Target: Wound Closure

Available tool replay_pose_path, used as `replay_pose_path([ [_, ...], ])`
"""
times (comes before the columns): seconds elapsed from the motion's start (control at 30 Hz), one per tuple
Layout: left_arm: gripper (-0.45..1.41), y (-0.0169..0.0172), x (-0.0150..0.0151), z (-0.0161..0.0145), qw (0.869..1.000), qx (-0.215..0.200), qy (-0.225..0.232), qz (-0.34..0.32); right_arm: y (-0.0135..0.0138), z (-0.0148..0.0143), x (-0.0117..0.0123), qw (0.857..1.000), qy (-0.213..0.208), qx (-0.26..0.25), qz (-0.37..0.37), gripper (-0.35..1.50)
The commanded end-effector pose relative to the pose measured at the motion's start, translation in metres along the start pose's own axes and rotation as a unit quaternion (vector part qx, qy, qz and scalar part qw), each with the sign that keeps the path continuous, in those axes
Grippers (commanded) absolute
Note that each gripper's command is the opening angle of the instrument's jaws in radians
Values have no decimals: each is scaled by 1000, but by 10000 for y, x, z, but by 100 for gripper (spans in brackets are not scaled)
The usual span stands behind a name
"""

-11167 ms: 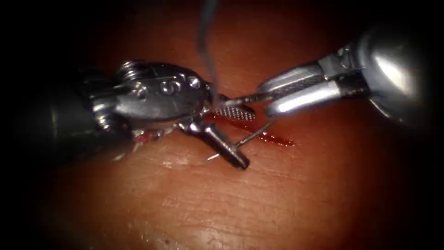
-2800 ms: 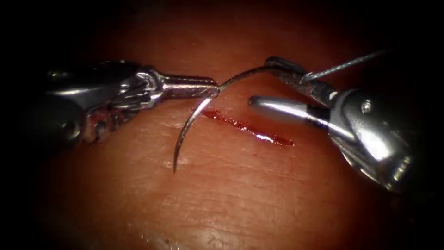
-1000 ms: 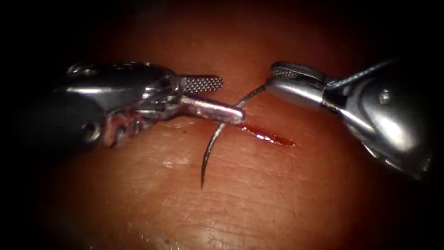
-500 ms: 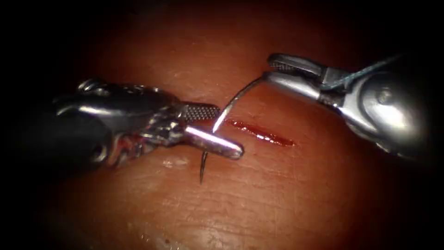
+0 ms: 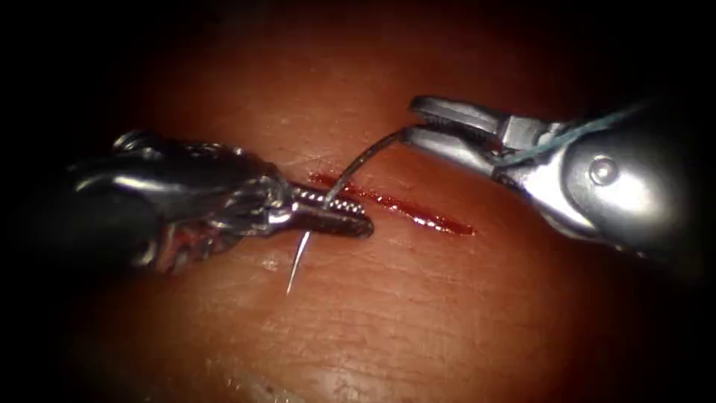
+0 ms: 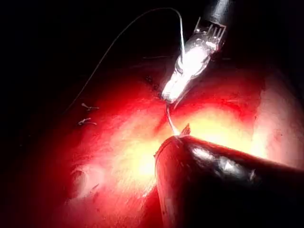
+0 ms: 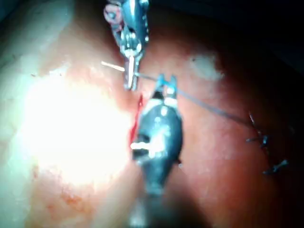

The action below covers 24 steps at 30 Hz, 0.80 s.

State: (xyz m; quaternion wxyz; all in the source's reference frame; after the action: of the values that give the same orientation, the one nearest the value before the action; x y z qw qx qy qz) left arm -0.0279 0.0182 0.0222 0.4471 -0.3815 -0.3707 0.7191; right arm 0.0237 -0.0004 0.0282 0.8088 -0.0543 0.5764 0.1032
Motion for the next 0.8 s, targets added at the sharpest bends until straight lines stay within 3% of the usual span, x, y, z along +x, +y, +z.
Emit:
replay_pose_path([
  [0.03, -45, -2, 3, 5, 1000, 2, -2, 1, -1, 9, -2, 1000, 3, 3, -1, -35],
  [0.2, -45, -1, 3, 5, 1000, 5, 1, -11, 0, 15, 1, 1000, 0, 2, 0, -35],
  [0.23, -45, -1, 3, 5, 1000, 5, 1, -20, 0, 16, 2, 1000, 3, 0, 6, -21],
  [0.27, -45, -1, 3, 6, 999, 4, 2, -32, 0, 18, 2, 1000, 7, -3, 9, 17],
  [0.37, -45, -1, 4, 5, 998, -16, 13, -64, 0, 24, 1, 999, 16, -10, 29, 86],
  [0.43, -45, 0, 5, 5, 995, -38, 19, -89, 0, 26, 1, 999, 21, -13, 40, 103],
  [0.57, -45, 2, 7, 3, 989, -80, 31, -125, 0, 28, 1, 997, 37, -20, 63, 114],
  [0.8, -45, 2, 9, 5, 974, -138, 49, -173, 2, 25, 5, 994, 66, -32, 84, 113],
])
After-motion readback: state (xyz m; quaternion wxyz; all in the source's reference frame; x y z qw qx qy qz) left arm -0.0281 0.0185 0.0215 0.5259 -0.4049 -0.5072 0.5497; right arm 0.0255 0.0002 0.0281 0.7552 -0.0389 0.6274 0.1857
